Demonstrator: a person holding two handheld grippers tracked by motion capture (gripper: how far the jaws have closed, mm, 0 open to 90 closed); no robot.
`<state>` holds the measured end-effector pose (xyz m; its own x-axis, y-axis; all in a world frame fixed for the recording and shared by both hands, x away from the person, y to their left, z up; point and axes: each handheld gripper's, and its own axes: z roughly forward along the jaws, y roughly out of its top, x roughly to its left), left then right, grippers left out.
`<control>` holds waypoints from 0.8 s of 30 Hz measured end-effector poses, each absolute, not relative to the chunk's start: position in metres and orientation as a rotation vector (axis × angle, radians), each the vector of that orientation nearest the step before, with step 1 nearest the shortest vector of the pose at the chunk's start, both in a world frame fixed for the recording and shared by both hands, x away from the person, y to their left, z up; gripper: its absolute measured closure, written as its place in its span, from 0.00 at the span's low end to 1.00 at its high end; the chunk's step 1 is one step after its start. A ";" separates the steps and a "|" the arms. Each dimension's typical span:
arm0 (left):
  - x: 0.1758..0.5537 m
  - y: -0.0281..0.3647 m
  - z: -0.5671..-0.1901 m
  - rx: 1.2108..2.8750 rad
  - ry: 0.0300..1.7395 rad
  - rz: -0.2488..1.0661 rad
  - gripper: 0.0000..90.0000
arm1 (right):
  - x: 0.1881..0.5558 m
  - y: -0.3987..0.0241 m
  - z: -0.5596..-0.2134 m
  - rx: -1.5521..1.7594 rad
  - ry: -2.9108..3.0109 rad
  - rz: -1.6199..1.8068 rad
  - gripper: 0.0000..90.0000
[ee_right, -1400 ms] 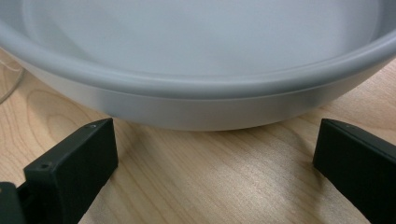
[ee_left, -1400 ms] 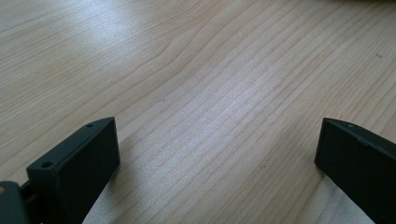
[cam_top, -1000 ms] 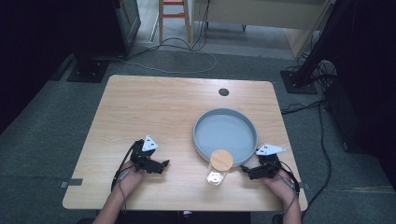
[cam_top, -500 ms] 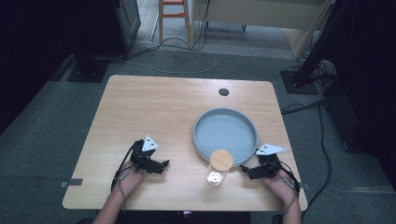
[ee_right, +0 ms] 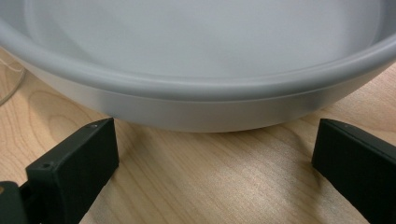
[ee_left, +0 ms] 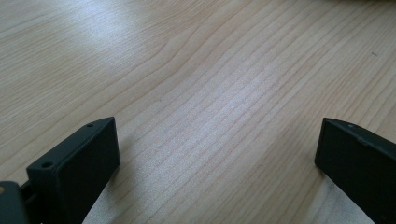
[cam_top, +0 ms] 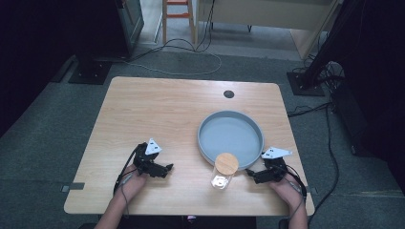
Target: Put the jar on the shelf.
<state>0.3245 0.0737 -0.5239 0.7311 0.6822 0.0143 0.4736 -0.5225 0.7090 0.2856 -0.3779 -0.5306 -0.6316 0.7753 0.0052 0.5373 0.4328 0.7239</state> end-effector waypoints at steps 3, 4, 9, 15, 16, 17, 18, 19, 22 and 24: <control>0.325 0.074 -0.524 2.223 0.868 0.380 0.00 | 0.286 -0.378 -0.531 1.126 2.362 1.016 0.00; 0.325 0.074 -0.524 2.223 0.868 0.380 0.00 | 0.286 -0.378 -0.531 1.126 2.362 1.015 0.00; 0.325 0.074 -0.524 2.222 0.869 0.379 0.00 | 0.285 -0.377 -0.530 1.102 2.387 1.014 0.01; 0.324 0.074 -0.524 2.224 0.867 0.380 0.00 | 0.284 -0.378 -0.525 1.119 2.392 1.041 0.04; 0.324 0.074 -0.524 2.224 0.867 0.380 0.00 | 0.284 -0.378 -0.524 1.122 2.389 1.047 0.04; 0.324 0.074 -0.524 2.224 0.867 0.380 0.00 | 0.283 -0.379 -0.522 1.126 2.380 1.061 0.04; 0.324 0.074 -0.524 2.224 0.867 0.380 0.00 | 0.282 -0.380 -0.520 1.126 2.370 1.074 0.04; 0.324 0.074 -0.524 2.224 0.867 0.380 0.00 | 0.281 -0.381 -0.519 1.129 2.364 1.087 0.04; 0.324 0.074 -0.524 2.224 0.867 0.380 0.00 | 0.280 -0.382 -0.516 1.125 2.349 1.117 0.04; 0.324 0.074 -0.524 2.223 0.867 0.380 0.00 | 0.280 -0.383 -0.515 1.122 2.343 1.122 0.04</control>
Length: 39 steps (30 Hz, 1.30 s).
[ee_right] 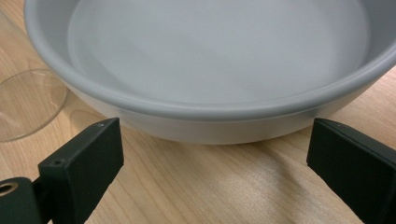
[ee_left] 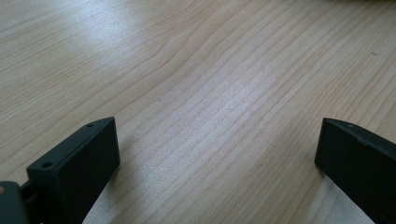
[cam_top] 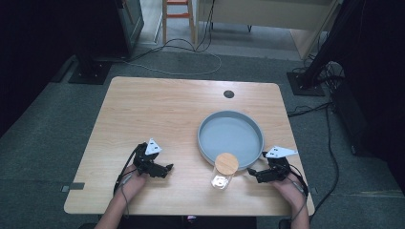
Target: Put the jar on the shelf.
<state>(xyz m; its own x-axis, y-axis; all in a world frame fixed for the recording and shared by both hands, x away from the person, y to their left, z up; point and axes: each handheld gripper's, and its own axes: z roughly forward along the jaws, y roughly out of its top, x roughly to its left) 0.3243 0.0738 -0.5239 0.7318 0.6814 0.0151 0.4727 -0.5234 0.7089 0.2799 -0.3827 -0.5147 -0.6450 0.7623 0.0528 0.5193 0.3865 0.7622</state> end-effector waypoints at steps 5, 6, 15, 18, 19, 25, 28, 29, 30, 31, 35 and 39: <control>0.324 0.074 -0.524 2.223 0.867 0.380 0.00 | 0.278 -0.383 -0.510 1.103 2.318 1.142 0.04; 0.324 0.074 -0.524 2.223 0.867 0.380 0.00 | 0.278 -0.384 -0.510 1.097 2.310 1.145 0.04; 0.324 0.074 -0.524 2.223 0.867 0.380 0.00 | 0.272 -0.384 -0.500 1.030 2.262 1.200 0.05; 0.324 0.074 -0.524 2.224 0.867 0.380 0.00 | 0.271 -0.383 -0.498 1.013 2.261 1.245 0.05; 0.324 0.074 -0.524 2.223 0.867 0.380 0.00 | 0.271 -0.383 -0.498 1.005 2.265 1.259 0.05; 0.324 0.074 -0.524 2.223 0.868 0.380 0.00 | 0.270 -0.376 -0.496 0.992 2.281 1.279 0.05; 0.324 0.074 -0.524 2.223 0.867 0.380 0.00 | 0.269 -0.374 -0.496 0.989 2.286 1.280 0.06; 0.324 0.074 -0.524 2.223 0.868 0.380 0.00 | 0.269 -0.374 -0.495 0.986 2.286 1.283 0.06; 0.324 0.074 -0.524 2.223 0.867 0.381 0.00 | 0.269 -0.373 -0.495 0.985 2.287 1.292 0.06; 0.324 0.074 -0.524 2.223 0.868 0.380 0.00 | 0.269 -0.373 -0.494 0.983 2.290 1.301 0.06; 0.324 0.074 -0.524 2.223 0.868 0.380 0.00 | 0.267 -0.371 -0.492 0.965 2.288 1.320 0.07; 0.324 0.074 -0.524 2.223 0.867 0.381 0.00 | 0.266 -0.368 -0.490 0.946 2.299 1.331 0.07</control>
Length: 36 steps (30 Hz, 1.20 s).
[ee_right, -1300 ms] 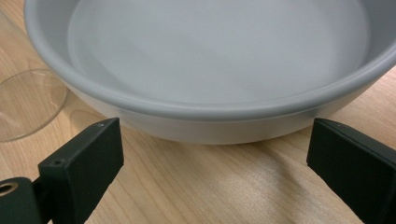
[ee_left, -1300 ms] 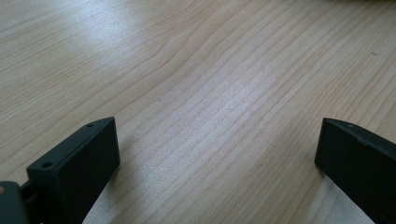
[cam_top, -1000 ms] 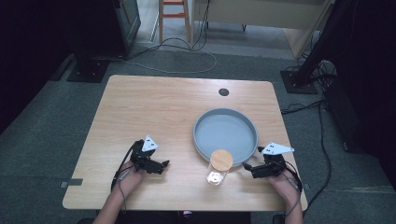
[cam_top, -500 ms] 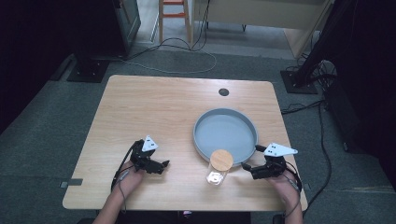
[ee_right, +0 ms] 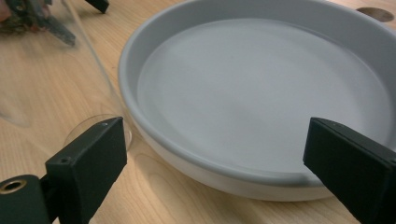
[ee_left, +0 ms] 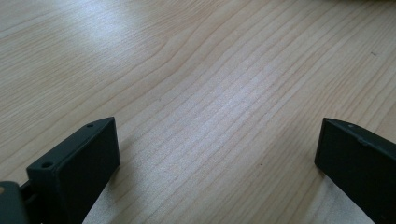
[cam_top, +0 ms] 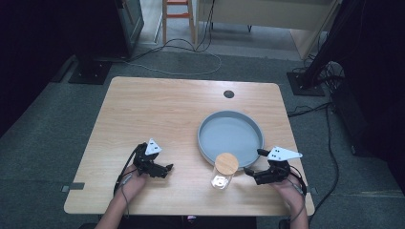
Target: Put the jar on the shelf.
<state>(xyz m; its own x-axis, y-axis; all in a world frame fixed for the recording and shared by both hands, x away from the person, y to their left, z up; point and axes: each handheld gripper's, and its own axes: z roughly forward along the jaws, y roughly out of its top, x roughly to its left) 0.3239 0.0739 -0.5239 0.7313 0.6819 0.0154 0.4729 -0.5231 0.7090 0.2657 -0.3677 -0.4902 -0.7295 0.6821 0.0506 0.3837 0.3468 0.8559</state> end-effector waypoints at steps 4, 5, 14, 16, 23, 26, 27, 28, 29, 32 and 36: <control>0.324 0.074 -0.524 2.222 0.867 0.382 0.00 | 0.264 -0.363 -0.489 0.906 2.313 1.341 0.07; 0.324 0.074 -0.524 2.221 0.868 0.382 0.00 | 0.263 -0.363 -0.488 0.894 2.315 1.343 0.07; 0.324 0.074 -0.524 2.221 0.867 0.382 0.00 | 0.261 -0.357 -0.487 0.845 2.360 1.361 0.07; 0.323 0.074 -0.524 2.221 0.868 0.381 0.00 | 0.260 -0.355 -0.487 0.829 2.370 1.366 0.07; 0.323 0.074 -0.524 2.221 0.868 0.382 0.00 | 0.259 -0.351 -0.486 0.791 2.400 1.374 0.07; 0.324 0.074 -0.524 2.221 0.867 0.382 0.00 | 0.257 -0.349 -0.486 0.753 2.428 1.398 0.08; 0.324 0.074 -0.524 2.222 0.867 0.382 0.00 | 0.257 -0.348 -0.487 0.738 2.436 1.399 0.08; 0.324 0.074 -0.524 2.222 0.867 0.382 0.00 | 0.257 -0.348 -0.487 0.738 2.436 1.399 0.08; 0.324 0.074 -0.524 2.222 0.867 0.381 0.00 | 0.256 -0.346 -0.487 0.725 2.450 1.402 0.08; 0.323 0.074 -0.524 2.221 0.868 0.381 0.00 | 0.256 -0.344 -0.487 0.714 2.461 1.398 0.08; 0.323 0.074 -0.524 2.221 0.868 0.381 0.00 | 0.255 -0.343 -0.486 0.701 2.465 1.401 0.08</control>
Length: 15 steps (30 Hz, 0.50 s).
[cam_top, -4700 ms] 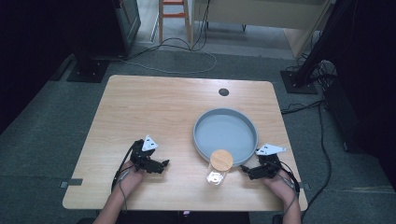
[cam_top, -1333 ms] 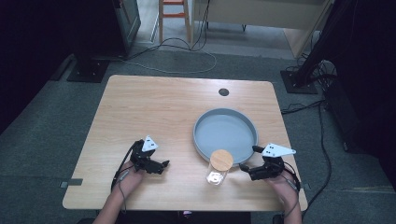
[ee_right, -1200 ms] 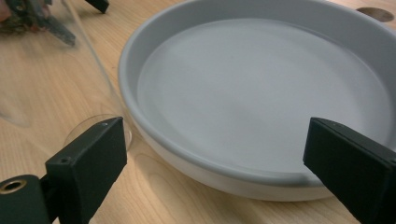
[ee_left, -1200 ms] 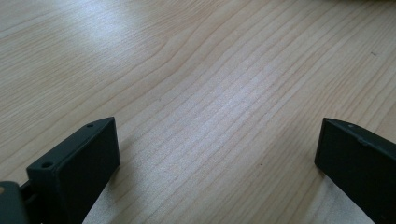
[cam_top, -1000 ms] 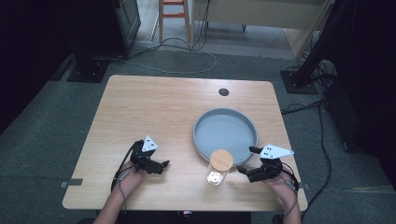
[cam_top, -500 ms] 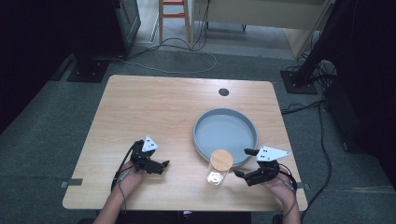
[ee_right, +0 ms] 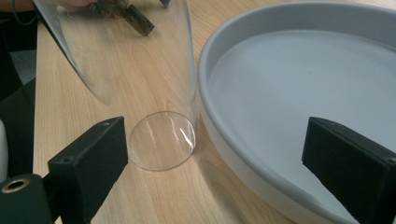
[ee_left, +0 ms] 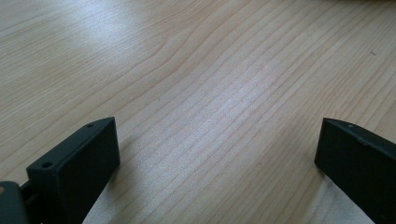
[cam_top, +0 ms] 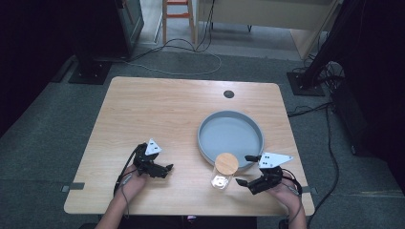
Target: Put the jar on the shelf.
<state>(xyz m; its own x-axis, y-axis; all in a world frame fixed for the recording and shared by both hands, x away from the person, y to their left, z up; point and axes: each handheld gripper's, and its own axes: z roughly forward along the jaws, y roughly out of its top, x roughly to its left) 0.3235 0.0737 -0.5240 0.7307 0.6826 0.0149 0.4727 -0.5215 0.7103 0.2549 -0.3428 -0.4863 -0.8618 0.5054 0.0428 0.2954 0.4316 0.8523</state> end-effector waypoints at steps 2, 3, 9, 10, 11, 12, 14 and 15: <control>0.324 0.074 -0.524 2.221 0.867 0.381 0.00 | 0.254 -0.342 -0.487 0.693 2.471 1.398 0.08; 0.324 0.074 -0.524 2.221 0.867 0.381 0.00 | 0.254 -0.341 -0.487 0.691 2.474 1.398 0.08; 0.324 0.074 -0.524 2.221 0.867 0.381 0.00 | 0.253 -0.337 -0.487 0.665 2.491 1.389 0.08; 0.324 0.074 -0.524 2.221 0.867 0.381 0.00 | 0.253 -0.337 -0.487 0.665 2.491 1.389 0.08; 0.323 0.074 -0.524 2.221 0.868 0.381 0.00 | 0.253 -0.335 -0.487 0.661 2.495 1.387 0.08; 0.323 0.074 -0.524 2.221 0.868 0.381 0.00 | 0.253 -0.335 -0.487 0.658 2.496 1.386 0.08; 0.324 0.074 -0.524 2.221 0.867 0.382 0.00 | 0.253 -0.334 -0.487 0.652 2.500 1.384 0.08; 0.323 0.074 -0.524 2.221 0.868 0.381 0.00 | 0.253 -0.333 -0.487 0.651 2.501 1.383 0.08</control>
